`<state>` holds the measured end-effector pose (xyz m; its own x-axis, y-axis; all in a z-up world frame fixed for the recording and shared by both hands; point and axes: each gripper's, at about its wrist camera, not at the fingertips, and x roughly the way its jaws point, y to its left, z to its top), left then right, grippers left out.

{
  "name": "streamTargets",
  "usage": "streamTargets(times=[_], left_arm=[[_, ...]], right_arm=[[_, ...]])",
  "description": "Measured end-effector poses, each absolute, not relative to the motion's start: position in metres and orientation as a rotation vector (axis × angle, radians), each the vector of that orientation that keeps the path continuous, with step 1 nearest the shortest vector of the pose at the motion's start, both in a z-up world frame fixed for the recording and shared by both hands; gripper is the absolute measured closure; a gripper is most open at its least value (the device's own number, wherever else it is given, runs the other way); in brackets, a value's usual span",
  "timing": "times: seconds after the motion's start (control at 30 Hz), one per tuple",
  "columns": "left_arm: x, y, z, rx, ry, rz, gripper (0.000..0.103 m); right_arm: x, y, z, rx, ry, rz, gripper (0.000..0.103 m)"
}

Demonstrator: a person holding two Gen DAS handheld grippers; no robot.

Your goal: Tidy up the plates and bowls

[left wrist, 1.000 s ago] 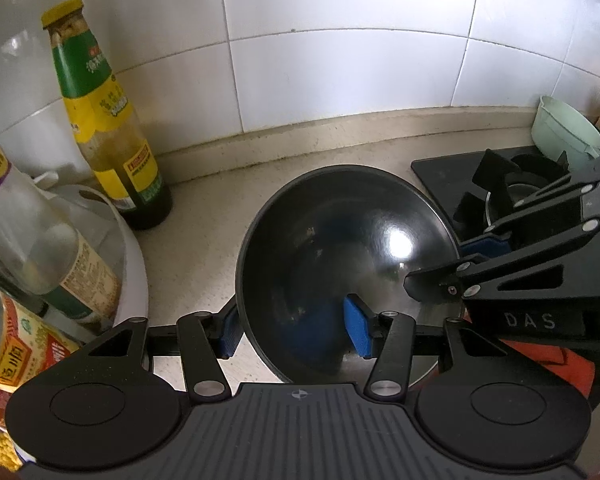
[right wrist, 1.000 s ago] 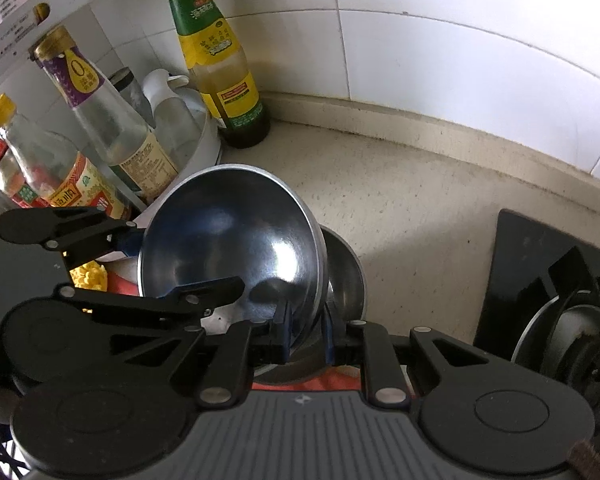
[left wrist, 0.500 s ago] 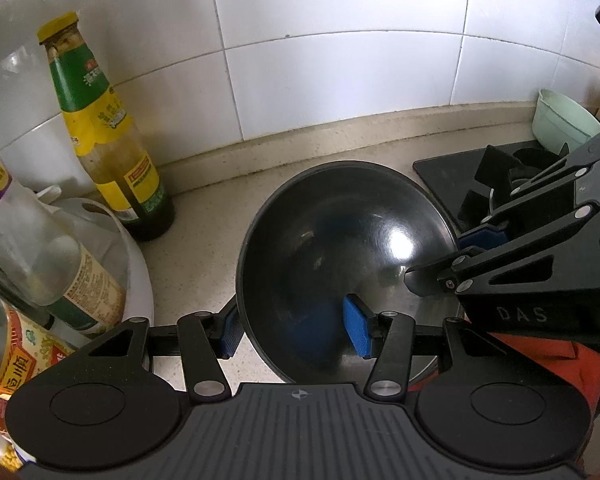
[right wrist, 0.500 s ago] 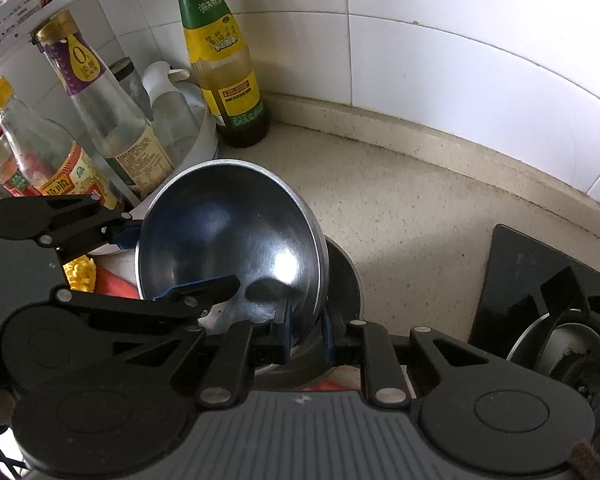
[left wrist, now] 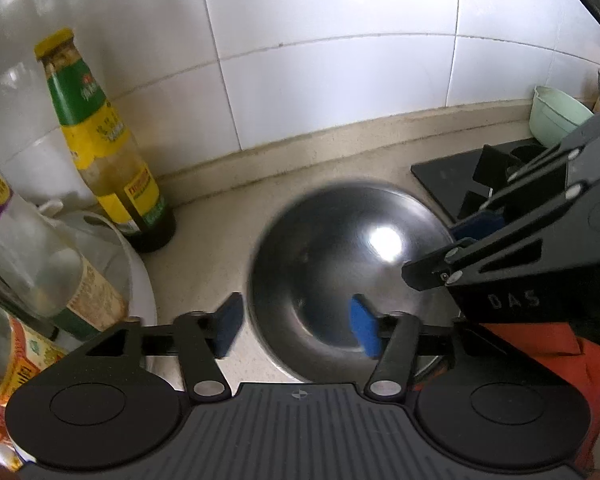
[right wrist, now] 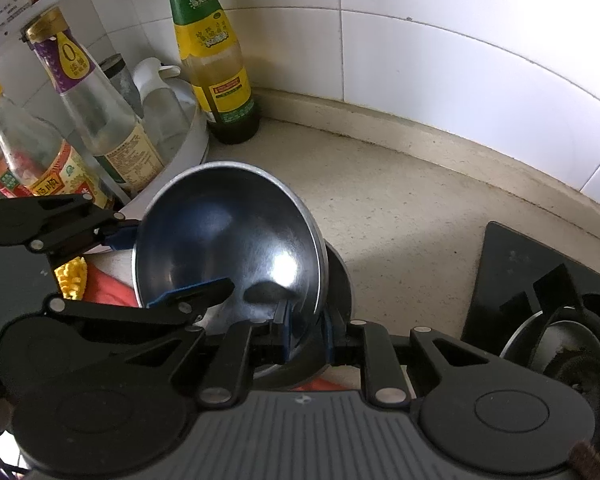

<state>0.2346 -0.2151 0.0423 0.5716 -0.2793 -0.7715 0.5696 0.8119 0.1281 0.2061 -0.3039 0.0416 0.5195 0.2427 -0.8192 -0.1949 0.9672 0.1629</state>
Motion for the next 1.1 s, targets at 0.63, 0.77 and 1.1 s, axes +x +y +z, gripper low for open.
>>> streamTargets(times=[0.63, 0.77, 1.1], left_arm=[[0.218, -0.192, 0.054, 0.387, 0.751, -0.498, 0.018], [0.210, -0.186, 0.053, 0.389, 0.754, -0.507, 0.016], [0.199, -0.170, 0.042, 0.383, 0.786, -0.545, 0.013]], right_arm=[[0.209, -0.308, 0.049, 0.053, 0.942, 0.235, 0.067], [0.212, -0.307, 0.044, 0.040, 0.943, 0.228, 0.061], [0.219, -0.300, 0.032, 0.037, 0.977, 0.235, 0.057]])
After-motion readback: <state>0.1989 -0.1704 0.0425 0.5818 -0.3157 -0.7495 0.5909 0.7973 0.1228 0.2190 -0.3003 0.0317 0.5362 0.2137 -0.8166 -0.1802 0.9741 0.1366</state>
